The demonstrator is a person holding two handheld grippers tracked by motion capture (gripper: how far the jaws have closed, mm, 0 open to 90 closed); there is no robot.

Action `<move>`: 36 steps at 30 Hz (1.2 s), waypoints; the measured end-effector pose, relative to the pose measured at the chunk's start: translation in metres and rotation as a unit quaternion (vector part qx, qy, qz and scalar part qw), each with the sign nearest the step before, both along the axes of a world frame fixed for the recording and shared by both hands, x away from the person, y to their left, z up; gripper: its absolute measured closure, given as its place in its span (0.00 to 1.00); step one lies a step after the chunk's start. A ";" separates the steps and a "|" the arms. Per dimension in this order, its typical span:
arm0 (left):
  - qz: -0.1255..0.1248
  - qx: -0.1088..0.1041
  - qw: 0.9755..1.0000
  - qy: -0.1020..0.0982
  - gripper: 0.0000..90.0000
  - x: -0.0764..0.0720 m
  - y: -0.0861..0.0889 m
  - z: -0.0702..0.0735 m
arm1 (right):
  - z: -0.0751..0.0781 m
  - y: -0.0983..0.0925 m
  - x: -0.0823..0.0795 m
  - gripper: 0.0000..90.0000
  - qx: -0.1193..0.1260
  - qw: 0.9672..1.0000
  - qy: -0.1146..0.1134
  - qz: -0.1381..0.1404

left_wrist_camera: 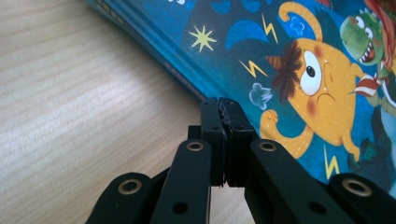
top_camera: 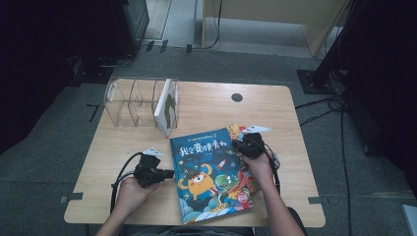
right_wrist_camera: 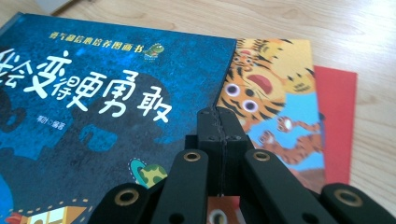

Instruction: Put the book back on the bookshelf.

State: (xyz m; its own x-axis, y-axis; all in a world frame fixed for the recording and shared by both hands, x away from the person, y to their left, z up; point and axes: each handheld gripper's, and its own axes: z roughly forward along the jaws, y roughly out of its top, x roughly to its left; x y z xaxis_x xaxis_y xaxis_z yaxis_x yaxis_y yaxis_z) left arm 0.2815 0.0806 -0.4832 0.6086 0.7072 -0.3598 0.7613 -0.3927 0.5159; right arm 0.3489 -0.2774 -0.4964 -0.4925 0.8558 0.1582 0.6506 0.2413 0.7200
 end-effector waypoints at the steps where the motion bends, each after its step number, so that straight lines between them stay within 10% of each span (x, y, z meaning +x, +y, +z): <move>1: 0.001 0.000 1.000 0.000 1.00 -0.001 0.001 0.000 | 0.000 0.002 0.000 1.00 0.000 1.000 0.001 0.001; 25: 0.001 -0.017 1.000 -0.012 1.00 -0.015 -0.007 -0.001 | 0.003 0.024 0.026 1.00 -0.017 1.000 0.003 0.025; 36: -0.005 -0.012 1.000 -0.017 1.00 -0.020 -0.020 0.000 | 0.006 0.004 0.012 1.00 -0.007 0.999 0.031 0.030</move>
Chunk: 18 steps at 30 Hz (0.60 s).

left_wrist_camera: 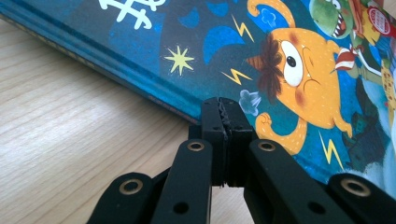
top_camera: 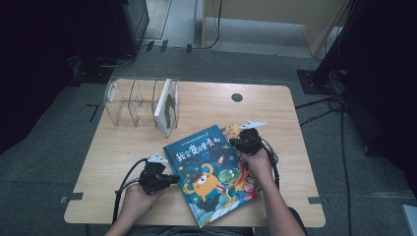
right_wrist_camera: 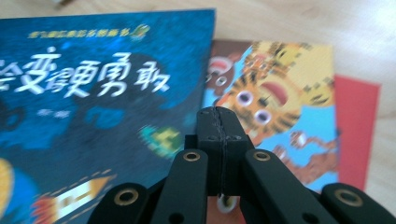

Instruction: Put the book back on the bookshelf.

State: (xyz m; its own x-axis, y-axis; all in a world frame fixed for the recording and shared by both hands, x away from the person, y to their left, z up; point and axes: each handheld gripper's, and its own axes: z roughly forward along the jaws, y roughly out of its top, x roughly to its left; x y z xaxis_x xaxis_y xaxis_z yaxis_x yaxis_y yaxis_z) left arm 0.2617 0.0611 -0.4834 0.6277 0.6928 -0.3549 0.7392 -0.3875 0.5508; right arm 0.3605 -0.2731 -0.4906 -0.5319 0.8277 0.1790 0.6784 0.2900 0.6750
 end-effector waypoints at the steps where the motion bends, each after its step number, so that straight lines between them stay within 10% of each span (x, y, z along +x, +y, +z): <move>1: -0.002 0.001 1.000 0.000 1.00 0.000 -0.001 0.000 | 0.000 0.001 -0.001 1.00 -0.003 1.000 0.001 -0.007; 18: -0.001 -0.019 1.000 0.004 1.00 -0.006 -0.018 -0.002 | 0.006 0.006 0.016 1.00 -0.017 0.999 -0.026 -0.030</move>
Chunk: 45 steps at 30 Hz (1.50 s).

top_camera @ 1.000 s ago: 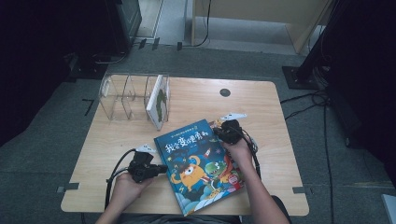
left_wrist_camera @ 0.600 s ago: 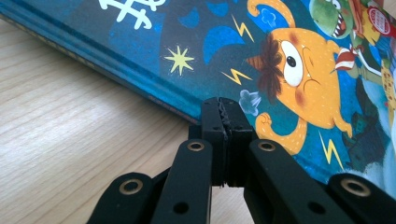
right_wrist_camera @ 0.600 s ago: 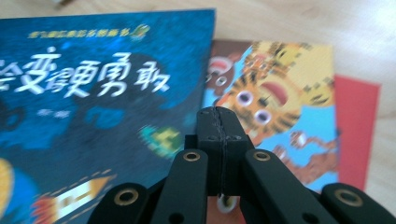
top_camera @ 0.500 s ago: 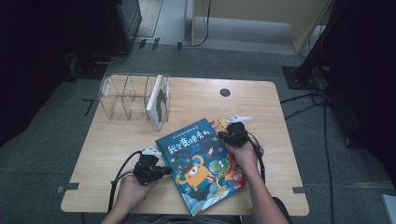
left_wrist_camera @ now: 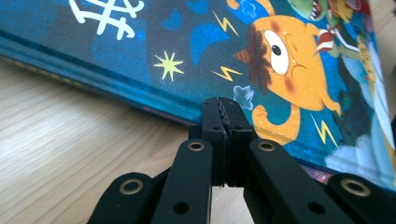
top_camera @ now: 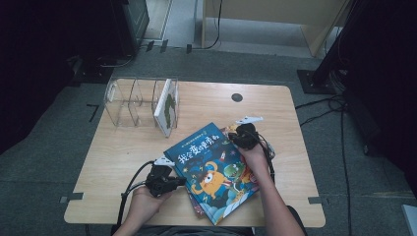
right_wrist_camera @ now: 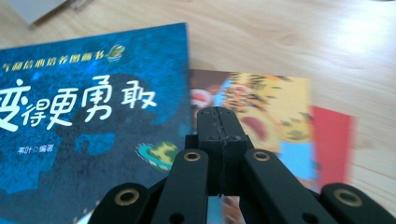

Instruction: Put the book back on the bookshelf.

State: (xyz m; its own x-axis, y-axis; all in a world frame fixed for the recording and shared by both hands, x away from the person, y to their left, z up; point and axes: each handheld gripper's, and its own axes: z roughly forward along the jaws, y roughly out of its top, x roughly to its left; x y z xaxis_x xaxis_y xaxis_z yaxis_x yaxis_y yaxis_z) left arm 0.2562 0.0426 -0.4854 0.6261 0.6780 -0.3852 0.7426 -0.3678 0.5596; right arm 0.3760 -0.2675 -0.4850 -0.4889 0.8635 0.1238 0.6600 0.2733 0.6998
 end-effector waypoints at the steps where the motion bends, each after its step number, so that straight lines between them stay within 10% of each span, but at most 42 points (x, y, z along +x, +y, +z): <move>1: -0.004 0.000 1.000 -0.002 1.00 0.001 -0.001 0.000 | 0.002 -0.005 -0.001 1.00 0.005 1.000 -0.003 -0.003; 17: -0.042 -0.009 0.999 0.010 0.99 0.020 -0.020 0.000 | 0.004 -0.048 -0.040 1.00 0.047 0.998 -0.014 -0.032; 25: -0.026 -0.008 0.999 0.018 0.90 0.044 0.000 0.012 | -0.001 -0.065 -0.065 1.00 0.043 0.998 -0.012 -0.044; 37: -0.035 -0.009 0.999 -0.019 0.50 0.071 0.018 0.027 | -0.003 -0.081 -0.104 0.99 0.029 0.998 -0.009 -0.059; 45: -0.037 -0.008 0.999 -0.019 0.47 0.088 0.028 0.026 | -0.004 -0.091 -0.126 1.00 0.032 0.997 -0.003 -0.077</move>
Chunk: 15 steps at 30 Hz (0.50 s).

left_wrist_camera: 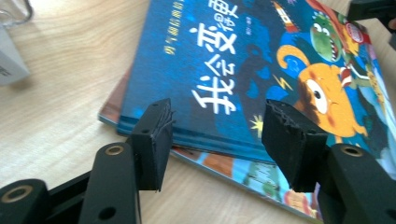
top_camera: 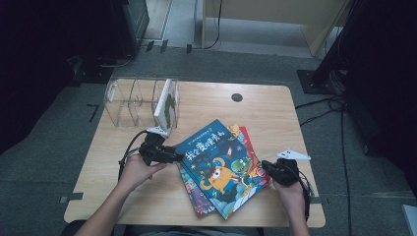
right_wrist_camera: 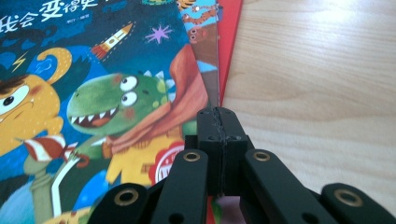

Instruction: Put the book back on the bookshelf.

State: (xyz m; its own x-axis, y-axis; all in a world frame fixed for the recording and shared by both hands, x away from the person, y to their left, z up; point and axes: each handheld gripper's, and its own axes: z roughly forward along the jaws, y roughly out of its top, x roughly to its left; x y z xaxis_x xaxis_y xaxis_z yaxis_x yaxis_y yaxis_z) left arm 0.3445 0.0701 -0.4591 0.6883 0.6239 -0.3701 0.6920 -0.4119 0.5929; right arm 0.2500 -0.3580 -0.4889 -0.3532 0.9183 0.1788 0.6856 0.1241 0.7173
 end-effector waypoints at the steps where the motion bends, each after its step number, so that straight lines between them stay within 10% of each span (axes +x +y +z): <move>1: 0.000 -0.002 1.000 0.005 0.47 0.003 0.001 -0.001 | 0.000 -0.001 -0.003 1.00 0.000 1.000 -0.001 -0.002; 7: -0.012 -0.013 0.999 0.028 0.45 0.015 0.004 -0.006 | 0.000 -0.006 -0.014 1.00 -0.006 1.000 -0.003 -0.012; 15: -0.026 0.013 0.999 -0.017 0.44 0.021 -0.001 -0.012 | -0.001 -0.012 -0.026 0.99 -0.015 1.000 -0.008 -0.025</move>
